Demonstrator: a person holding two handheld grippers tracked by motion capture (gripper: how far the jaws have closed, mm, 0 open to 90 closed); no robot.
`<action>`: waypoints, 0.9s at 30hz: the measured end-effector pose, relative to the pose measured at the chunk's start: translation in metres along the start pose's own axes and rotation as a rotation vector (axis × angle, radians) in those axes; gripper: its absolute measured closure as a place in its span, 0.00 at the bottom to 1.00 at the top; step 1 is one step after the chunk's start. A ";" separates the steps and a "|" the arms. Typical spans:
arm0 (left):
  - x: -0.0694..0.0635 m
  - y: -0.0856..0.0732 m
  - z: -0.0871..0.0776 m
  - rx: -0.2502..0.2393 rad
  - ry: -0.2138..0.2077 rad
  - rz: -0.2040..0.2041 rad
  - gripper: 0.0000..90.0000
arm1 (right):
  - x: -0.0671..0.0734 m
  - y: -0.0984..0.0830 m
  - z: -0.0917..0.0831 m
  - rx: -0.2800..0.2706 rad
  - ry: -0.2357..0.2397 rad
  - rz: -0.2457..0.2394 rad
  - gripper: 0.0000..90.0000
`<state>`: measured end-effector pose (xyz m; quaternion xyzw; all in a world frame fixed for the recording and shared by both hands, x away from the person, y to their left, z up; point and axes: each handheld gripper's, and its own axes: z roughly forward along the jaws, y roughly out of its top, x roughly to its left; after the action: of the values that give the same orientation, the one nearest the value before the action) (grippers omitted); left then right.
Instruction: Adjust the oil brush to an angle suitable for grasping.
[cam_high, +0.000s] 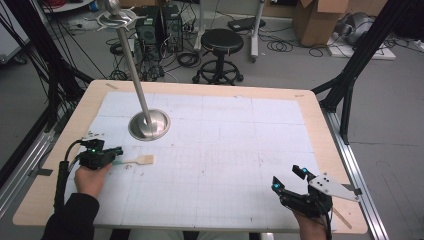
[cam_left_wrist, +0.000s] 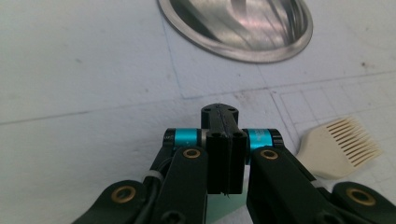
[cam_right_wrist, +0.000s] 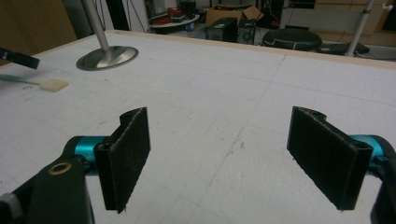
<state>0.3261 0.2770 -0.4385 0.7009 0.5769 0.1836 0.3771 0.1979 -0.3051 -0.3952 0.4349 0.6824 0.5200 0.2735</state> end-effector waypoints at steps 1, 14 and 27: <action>-0.002 -0.001 0.004 0.008 -0.003 0.005 0.99 | 0.000 0.000 0.000 0.000 0.000 0.000 0.22; -0.038 -0.010 0.008 0.032 -0.112 0.108 0.99 | 0.002 0.000 0.003 0.010 0.004 -0.009 0.22; -0.080 -0.029 -0.008 0.092 -0.251 0.264 0.99 | 0.001 0.000 0.001 0.002 0.002 -0.007 0.22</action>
<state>0.2798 0.2057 -0.4405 0.8044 0.4365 0.1160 0.3861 0.1985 -0.3043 -0.3950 0.4322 0.6849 0.5186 0.2742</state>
